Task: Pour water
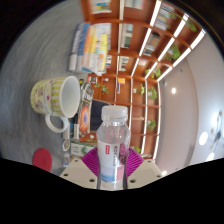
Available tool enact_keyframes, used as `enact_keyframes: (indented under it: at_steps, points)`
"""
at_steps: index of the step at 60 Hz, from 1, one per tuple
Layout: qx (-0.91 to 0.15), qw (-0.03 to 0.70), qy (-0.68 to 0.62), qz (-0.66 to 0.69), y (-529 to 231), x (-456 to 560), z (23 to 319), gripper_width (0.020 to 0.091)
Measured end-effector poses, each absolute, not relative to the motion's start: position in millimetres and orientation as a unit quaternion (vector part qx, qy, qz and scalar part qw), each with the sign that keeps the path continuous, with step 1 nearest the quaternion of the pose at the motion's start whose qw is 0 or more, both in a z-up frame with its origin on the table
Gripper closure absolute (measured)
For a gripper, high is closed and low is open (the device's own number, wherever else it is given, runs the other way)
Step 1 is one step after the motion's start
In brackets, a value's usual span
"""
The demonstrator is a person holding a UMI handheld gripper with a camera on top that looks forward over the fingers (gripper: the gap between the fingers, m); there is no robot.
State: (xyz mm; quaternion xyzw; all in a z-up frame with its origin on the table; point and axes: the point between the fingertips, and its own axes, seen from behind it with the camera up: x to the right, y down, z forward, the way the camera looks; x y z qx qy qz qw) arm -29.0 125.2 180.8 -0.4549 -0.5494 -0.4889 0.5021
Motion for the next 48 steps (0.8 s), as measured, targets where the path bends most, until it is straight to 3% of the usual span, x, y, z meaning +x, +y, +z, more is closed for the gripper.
enact_keyframes:
  at_steps: [11,20,36,48]
  points:
    - [-0.697,0.601,-0.346,-0.182,115.0,-0.9,164.2,0.0778]
    - [-0.778,0.594,-0.199,0.048,117.0,11.9,125.5,0.0777]
    - [-0.766,0.613,-0.155,0.114,118.8,16.5,87.8,0.0763]
    - [-0.750,0.635,-0.151,0.108,116.8,15.8,92.0,0.0762]
